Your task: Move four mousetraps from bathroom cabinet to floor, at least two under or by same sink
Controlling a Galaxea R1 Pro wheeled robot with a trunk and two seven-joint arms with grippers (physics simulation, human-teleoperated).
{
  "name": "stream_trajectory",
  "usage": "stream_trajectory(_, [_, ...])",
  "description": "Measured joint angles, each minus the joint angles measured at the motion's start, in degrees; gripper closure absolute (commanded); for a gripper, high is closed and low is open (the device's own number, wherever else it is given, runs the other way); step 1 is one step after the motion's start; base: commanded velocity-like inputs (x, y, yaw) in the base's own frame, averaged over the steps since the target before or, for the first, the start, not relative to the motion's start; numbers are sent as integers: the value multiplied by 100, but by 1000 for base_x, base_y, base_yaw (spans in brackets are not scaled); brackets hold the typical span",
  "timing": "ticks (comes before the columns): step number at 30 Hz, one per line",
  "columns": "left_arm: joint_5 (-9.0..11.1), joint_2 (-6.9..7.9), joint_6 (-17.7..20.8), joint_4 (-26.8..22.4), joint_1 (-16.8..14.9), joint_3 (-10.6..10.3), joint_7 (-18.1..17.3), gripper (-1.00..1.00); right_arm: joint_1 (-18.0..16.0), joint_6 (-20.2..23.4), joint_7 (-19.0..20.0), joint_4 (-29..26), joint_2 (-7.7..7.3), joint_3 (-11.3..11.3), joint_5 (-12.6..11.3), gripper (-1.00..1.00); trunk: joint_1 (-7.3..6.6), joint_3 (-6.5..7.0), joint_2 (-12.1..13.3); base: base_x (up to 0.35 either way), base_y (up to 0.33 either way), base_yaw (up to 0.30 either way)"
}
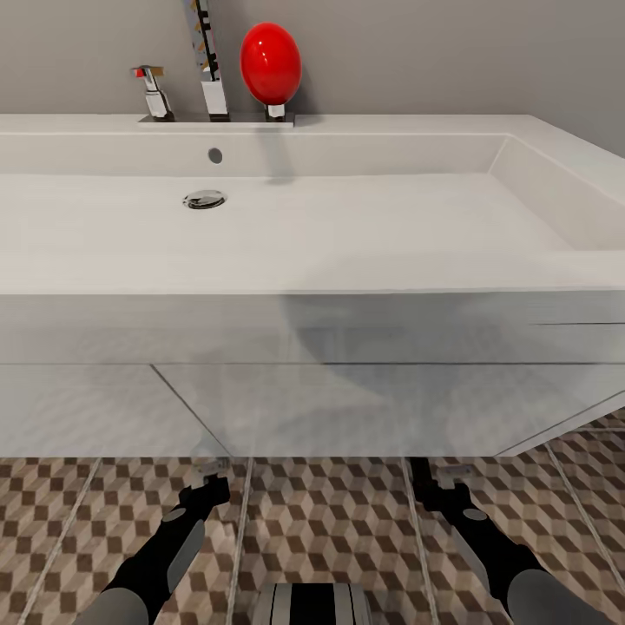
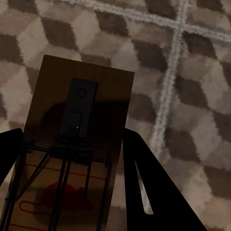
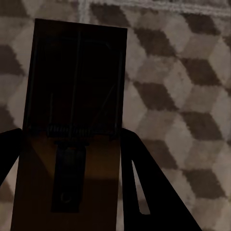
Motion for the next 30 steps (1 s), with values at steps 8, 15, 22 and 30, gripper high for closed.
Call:
stream_trajectory(8, [5,12,-12,-8,1,6,11,100,0,-152,0,12,3,-7,-42,100,13,-110,-6,0,0,0])
stream_trajectory(15, [8,15,-16,-25,1,5,43,100,0,-186,-1,17,8,-2,-38,100,18,-155,-9,0,0,0])
stream_trajectory(22, [14,9,0,-58,0,-16,47,100,0,-187,-1,17,9,1,-36,100,18,-155,-9,0,0,0])
stream_trajectory(30, [20,1,10,-85,0,-19,199,100,0,-187,-1,17,9,1,-32,100,18,-155,-9,0,0,0])
